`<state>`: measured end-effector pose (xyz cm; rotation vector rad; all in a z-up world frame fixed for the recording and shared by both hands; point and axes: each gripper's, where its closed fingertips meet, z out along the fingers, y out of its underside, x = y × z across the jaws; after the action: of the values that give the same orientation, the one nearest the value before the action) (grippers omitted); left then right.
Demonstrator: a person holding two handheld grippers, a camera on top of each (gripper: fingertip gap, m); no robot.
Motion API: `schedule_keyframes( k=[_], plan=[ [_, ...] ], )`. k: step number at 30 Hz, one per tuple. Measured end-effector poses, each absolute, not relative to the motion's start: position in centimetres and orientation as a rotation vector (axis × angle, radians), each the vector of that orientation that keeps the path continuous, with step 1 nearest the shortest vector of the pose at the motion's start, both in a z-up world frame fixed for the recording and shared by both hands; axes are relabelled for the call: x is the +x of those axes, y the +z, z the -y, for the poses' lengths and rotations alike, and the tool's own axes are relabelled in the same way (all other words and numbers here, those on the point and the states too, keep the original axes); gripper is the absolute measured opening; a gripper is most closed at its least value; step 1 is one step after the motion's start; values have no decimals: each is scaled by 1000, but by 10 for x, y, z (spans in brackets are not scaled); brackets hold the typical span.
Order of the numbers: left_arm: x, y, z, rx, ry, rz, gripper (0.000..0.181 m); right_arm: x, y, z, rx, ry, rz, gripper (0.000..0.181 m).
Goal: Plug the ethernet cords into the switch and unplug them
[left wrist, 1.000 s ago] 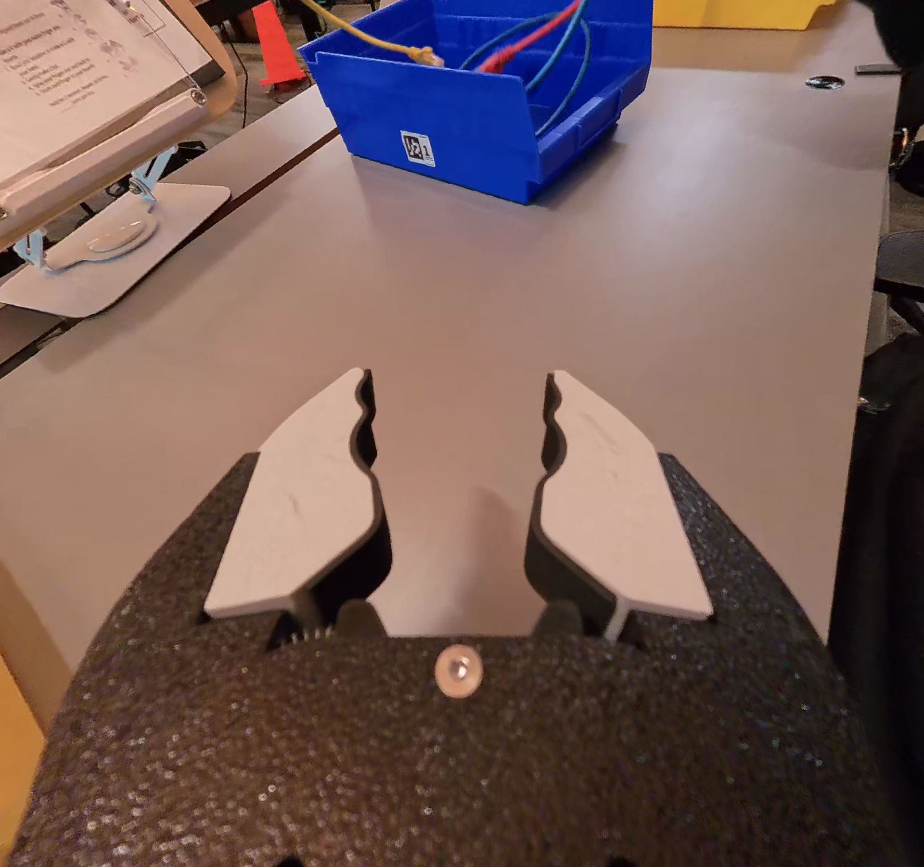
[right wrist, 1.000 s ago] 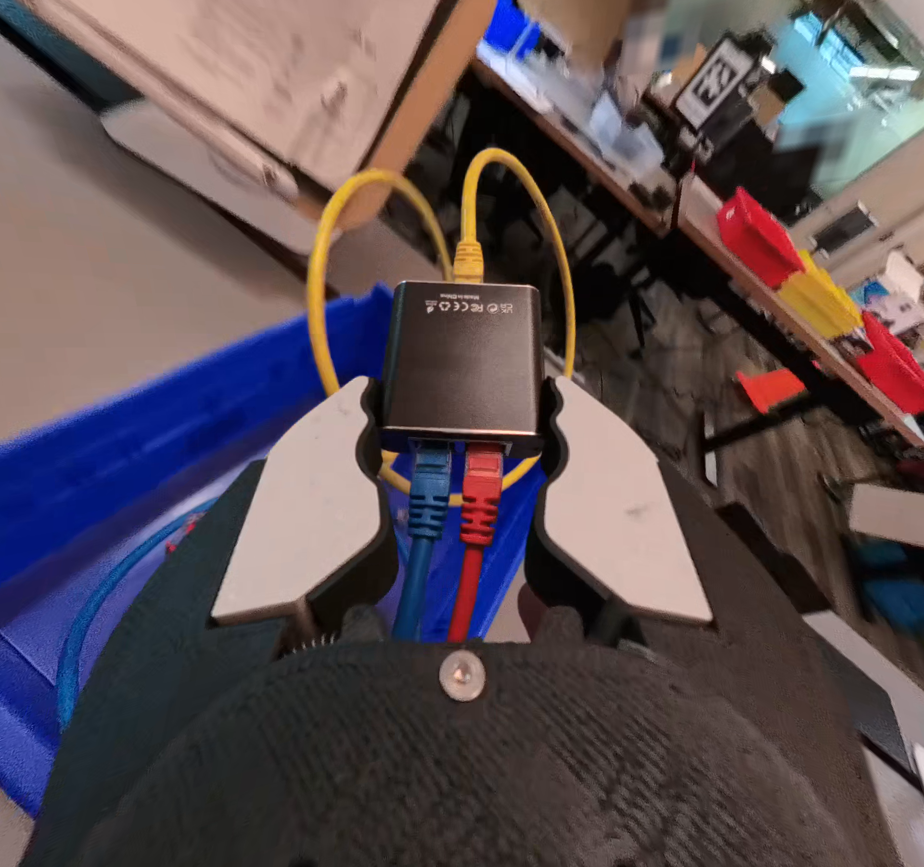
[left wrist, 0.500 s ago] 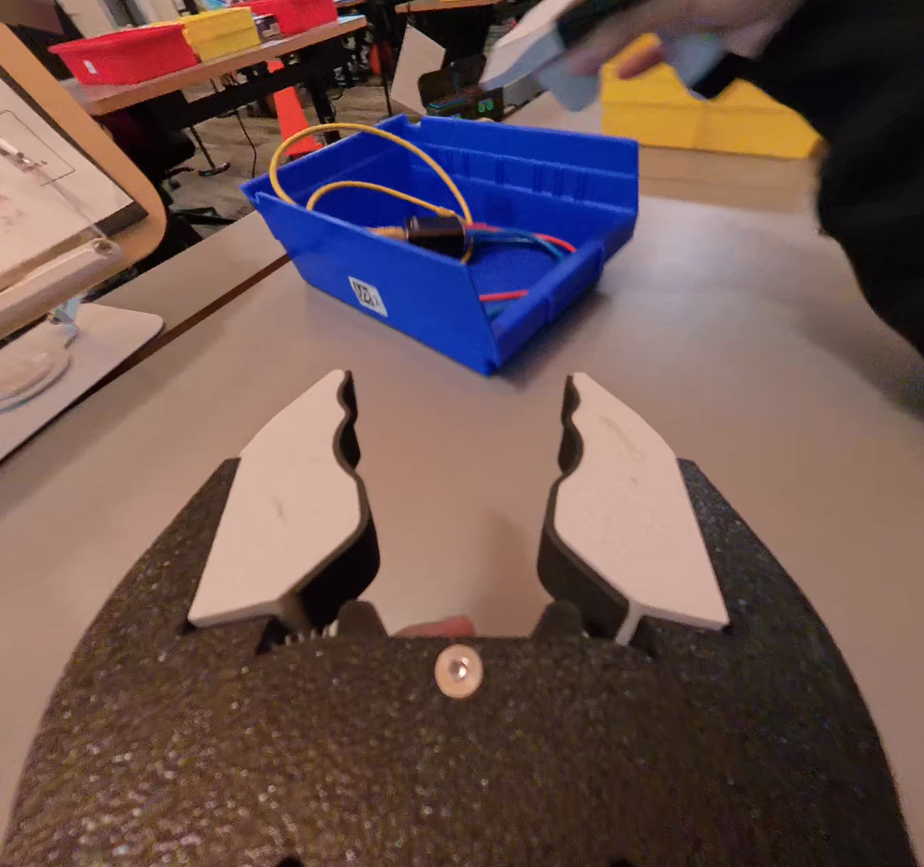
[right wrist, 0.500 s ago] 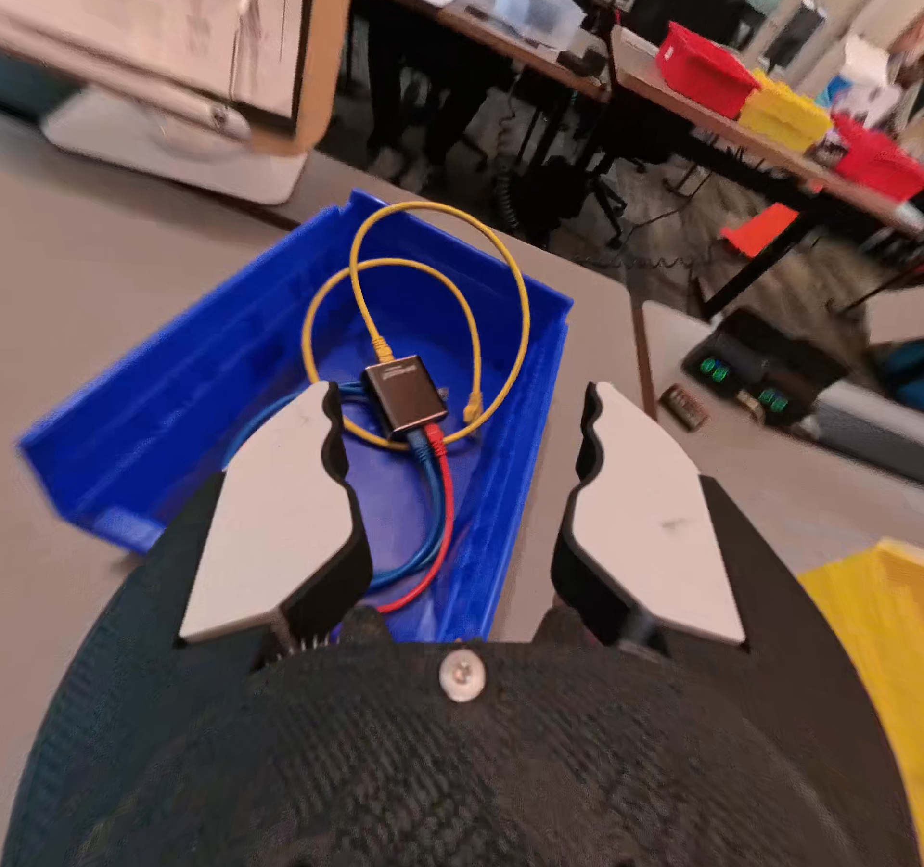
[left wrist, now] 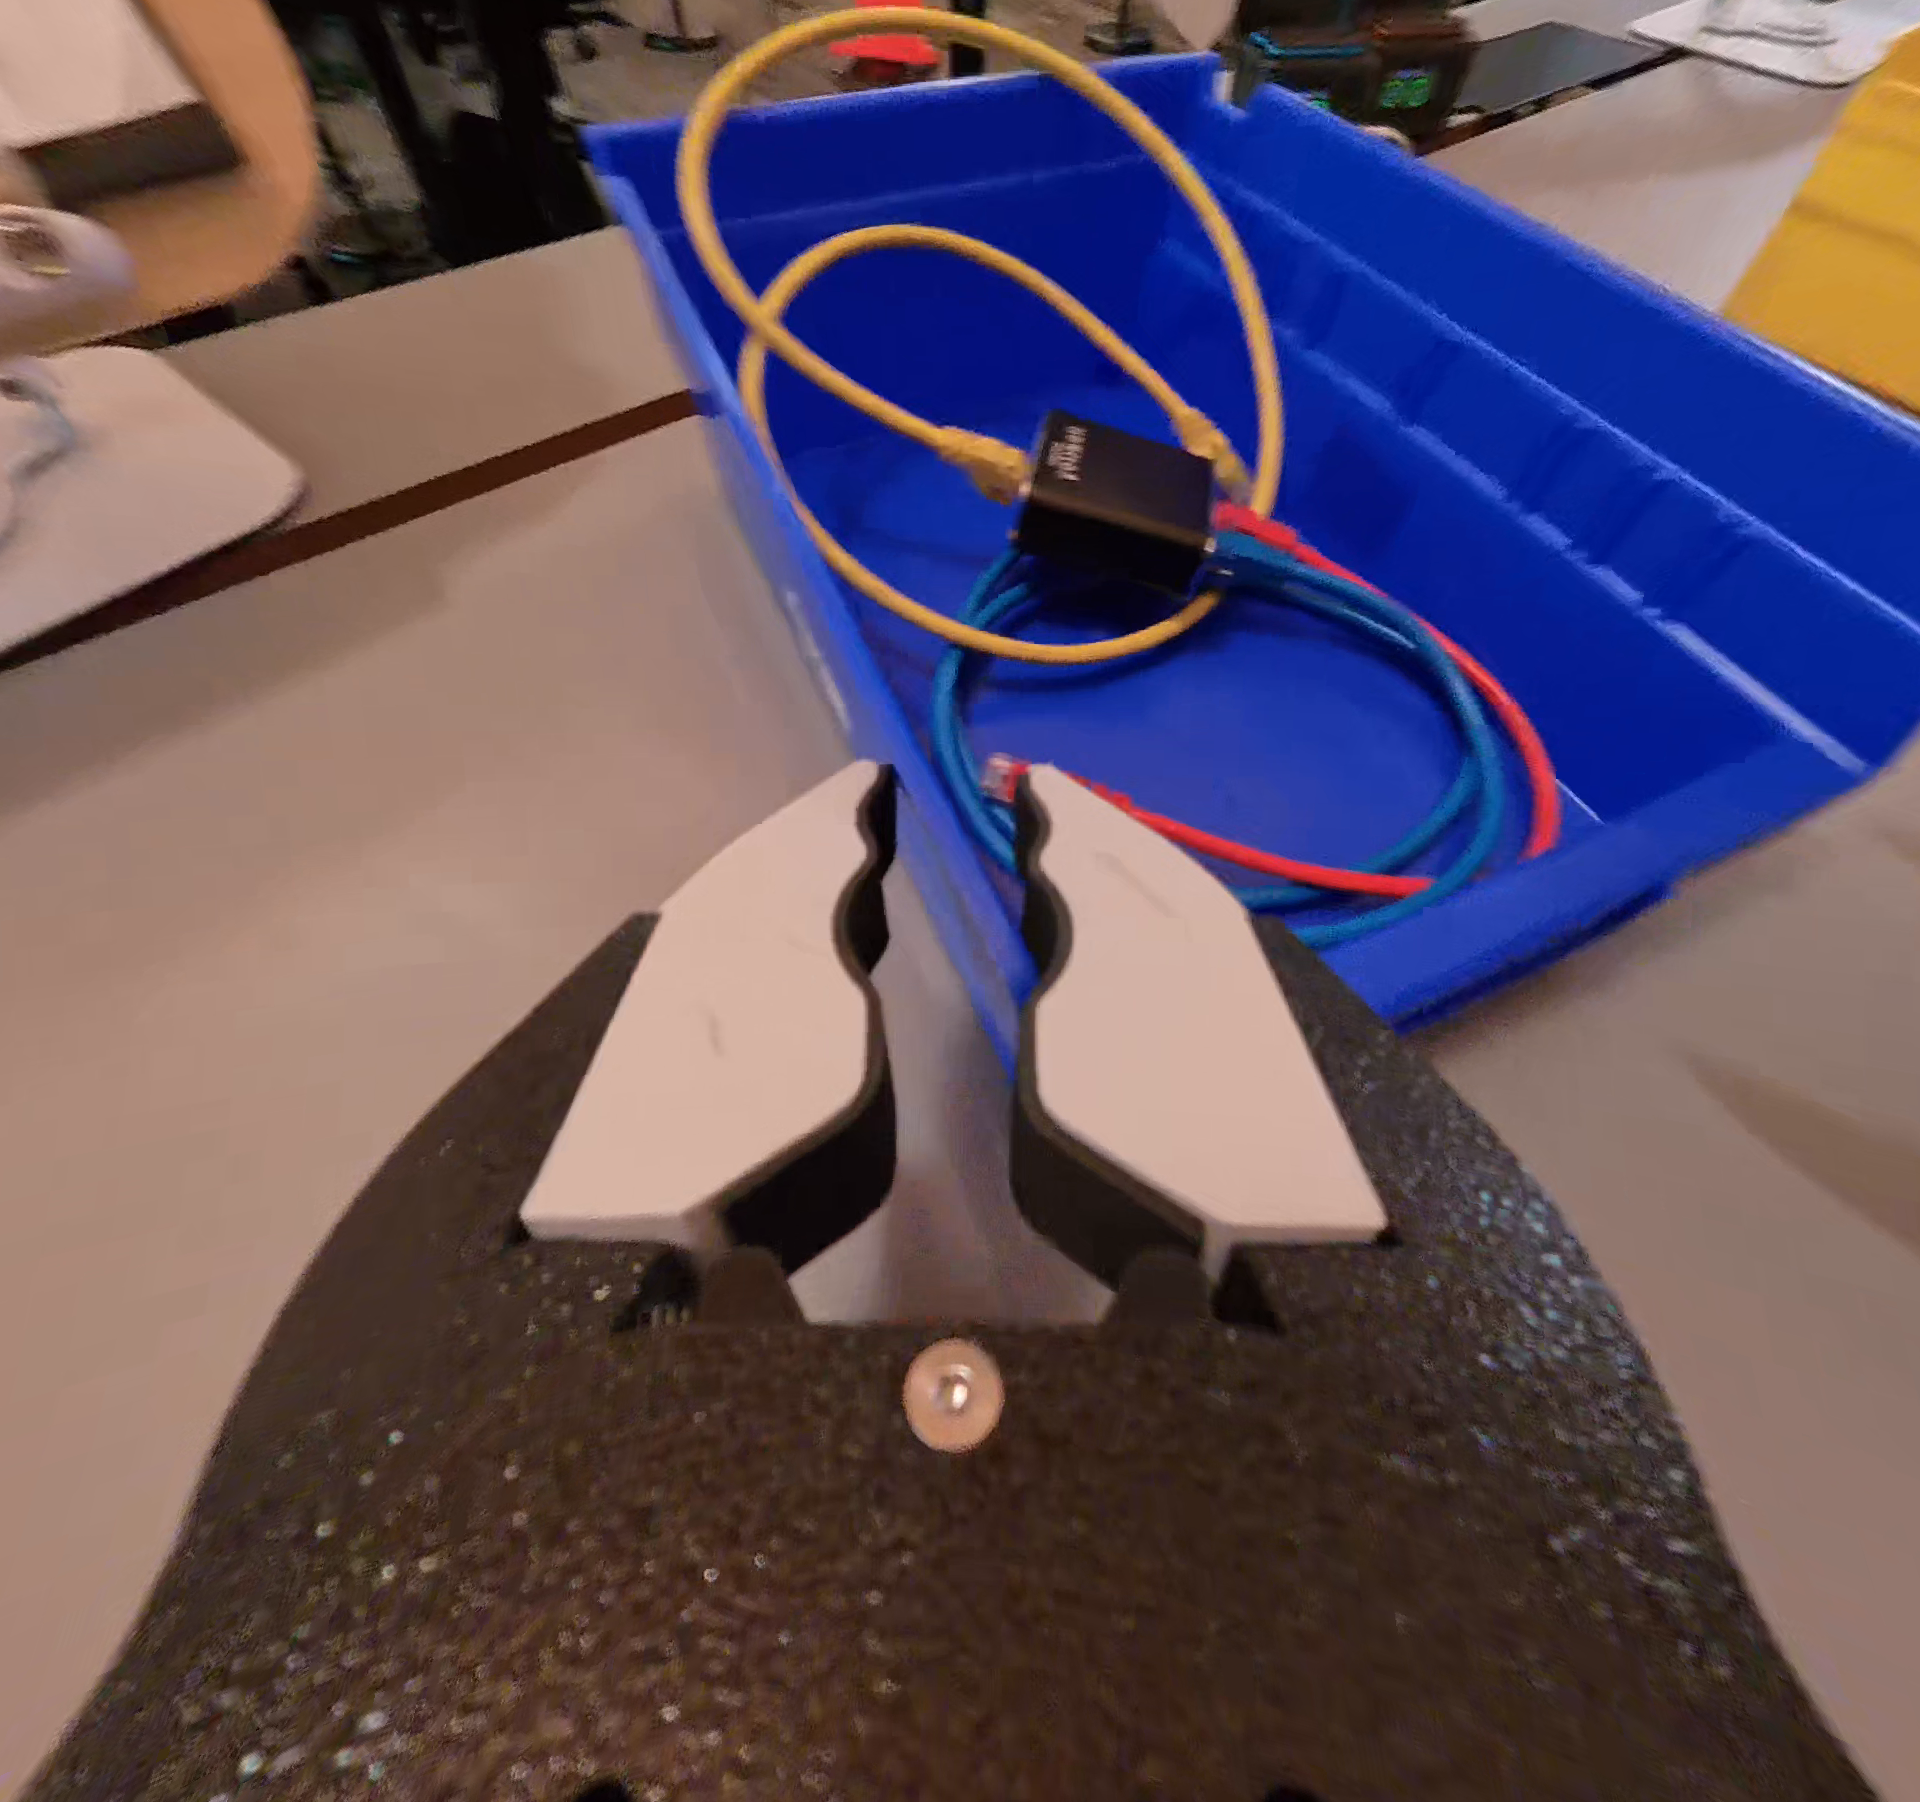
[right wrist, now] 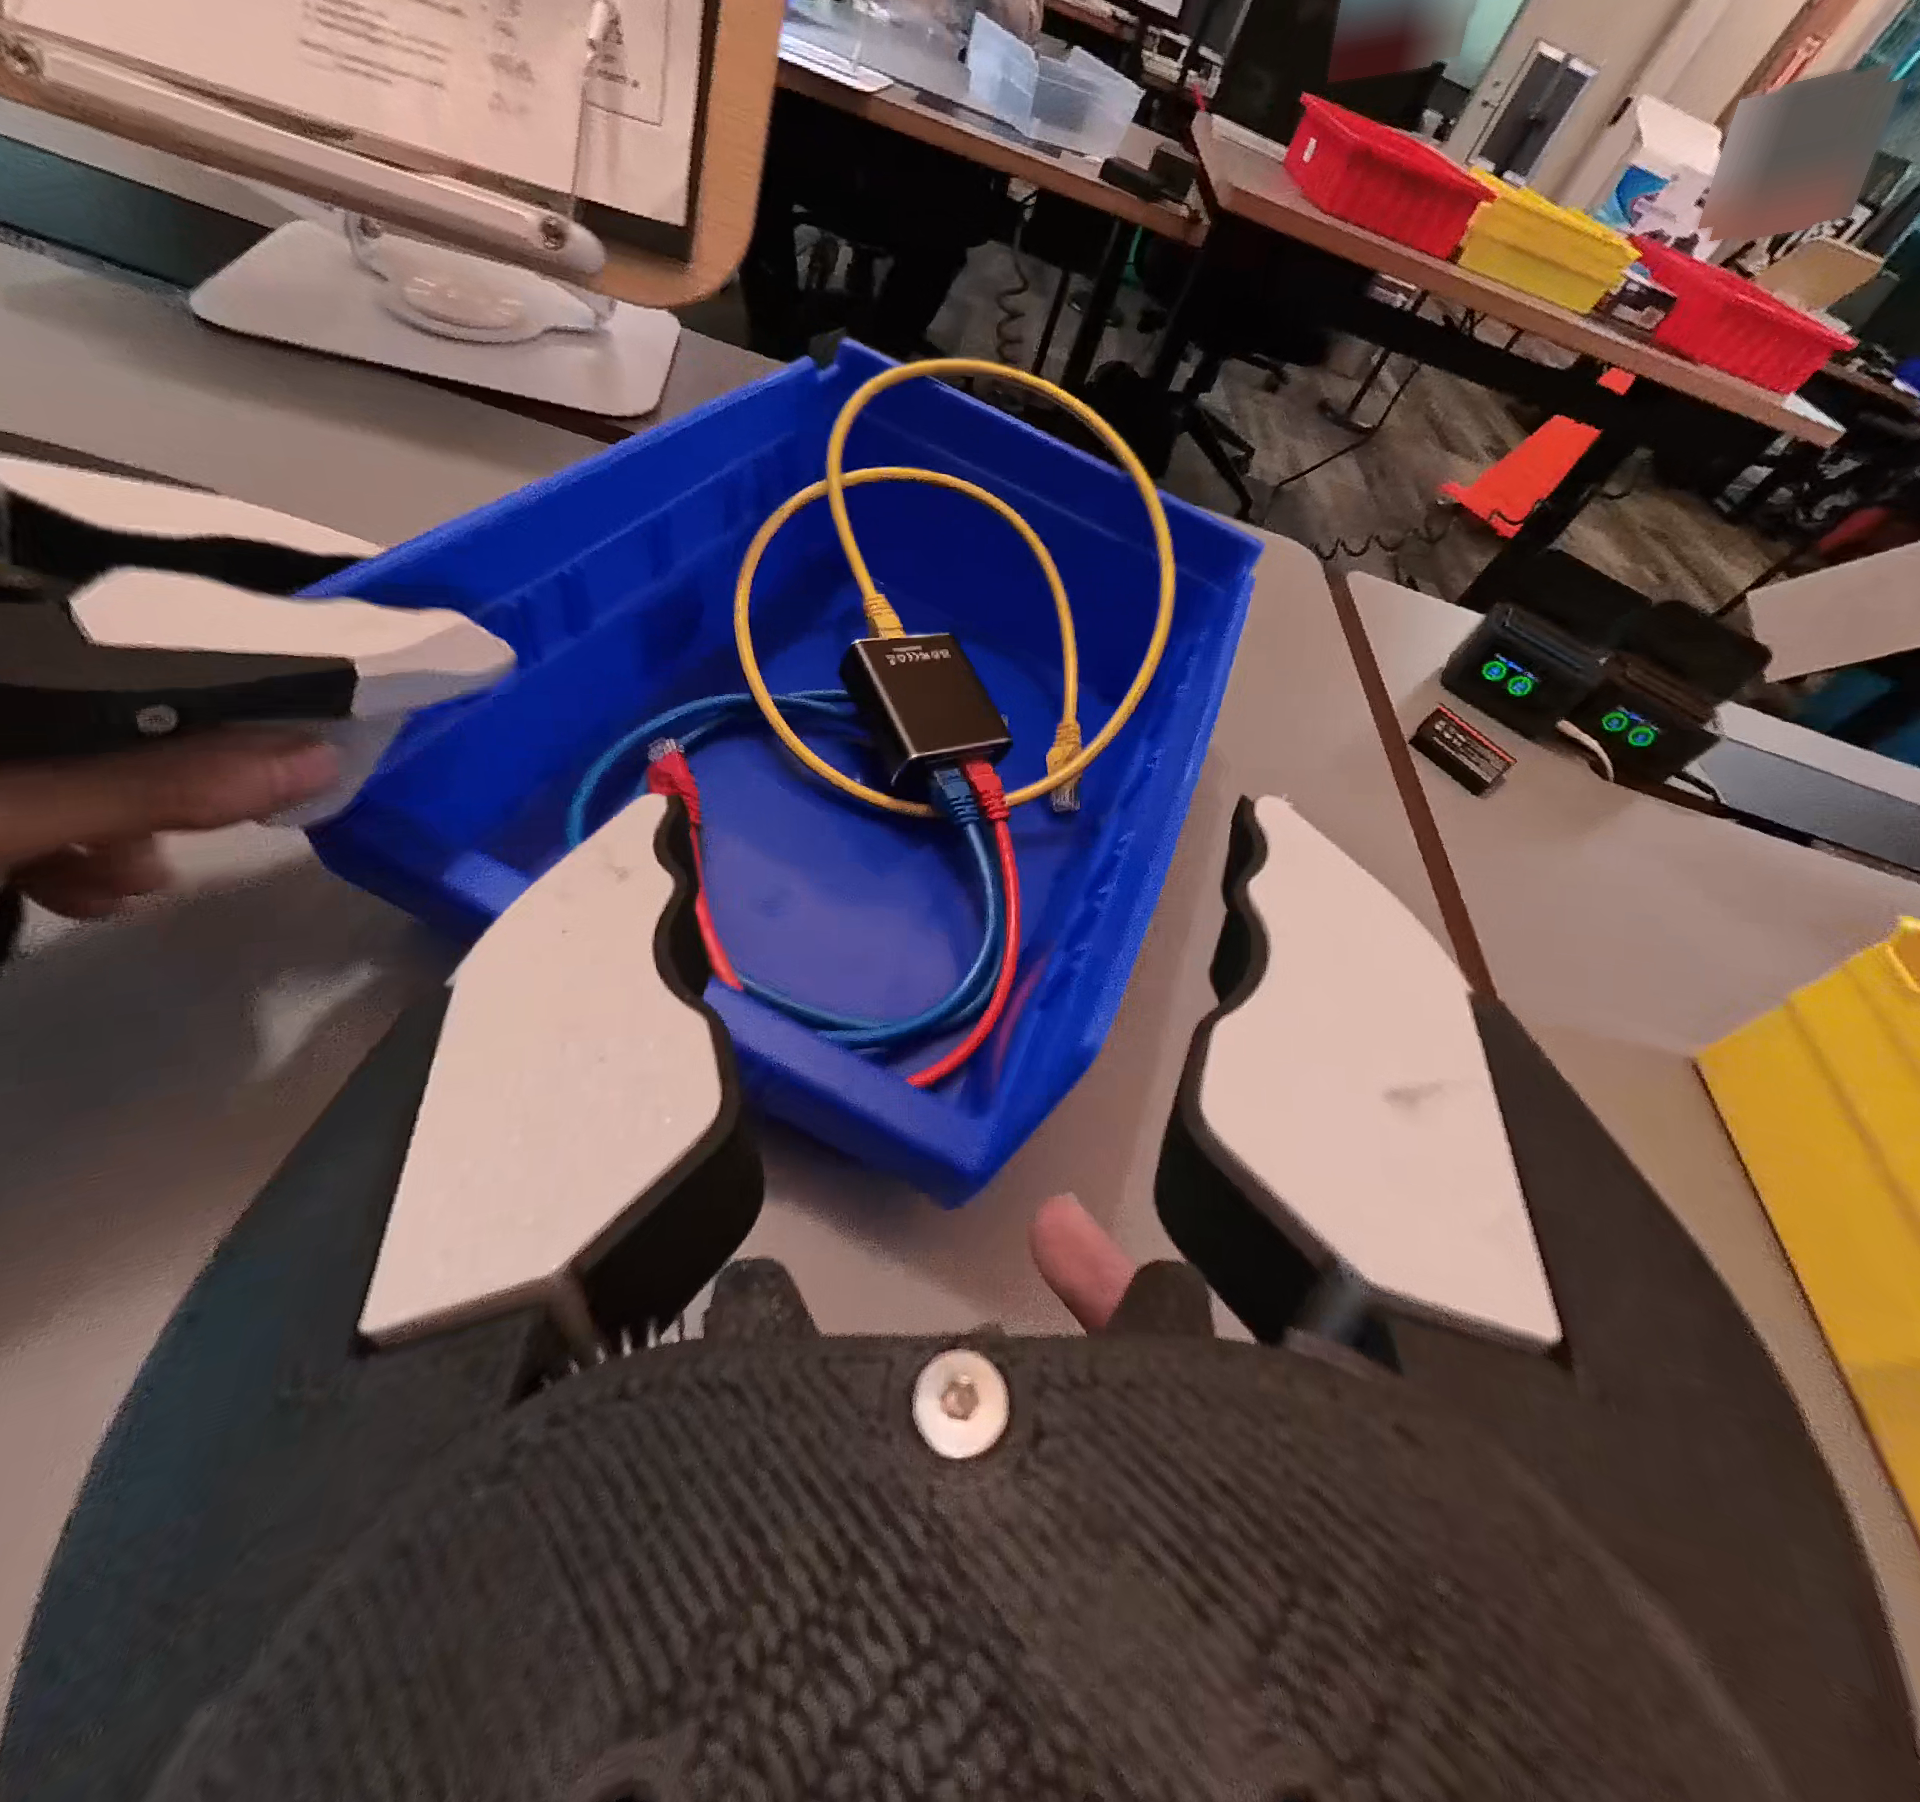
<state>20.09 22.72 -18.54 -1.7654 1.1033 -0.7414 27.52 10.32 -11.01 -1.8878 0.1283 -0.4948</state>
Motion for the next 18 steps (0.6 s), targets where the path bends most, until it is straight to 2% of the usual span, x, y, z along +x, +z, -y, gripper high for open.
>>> schedule_keyframes(
  k=[3,10,14,18],
  plan=[
    [173,-185,-250,-1780,-649,-1078,6,259,-108,-112,-1900,-518,-88,97],
    [63,-184,-271,-1781,-694,-1068,4,174,-94,-147,-1861,-430,129,98],
    [-23,-184,-270,-1790,-640,-1049,5,84,-74,-183,-1781,-143,290,98],
    [-106,-183,-255,-1796,-552,-1012,5,-21,-27,-236,-1676,221,435,99]
  ],
)
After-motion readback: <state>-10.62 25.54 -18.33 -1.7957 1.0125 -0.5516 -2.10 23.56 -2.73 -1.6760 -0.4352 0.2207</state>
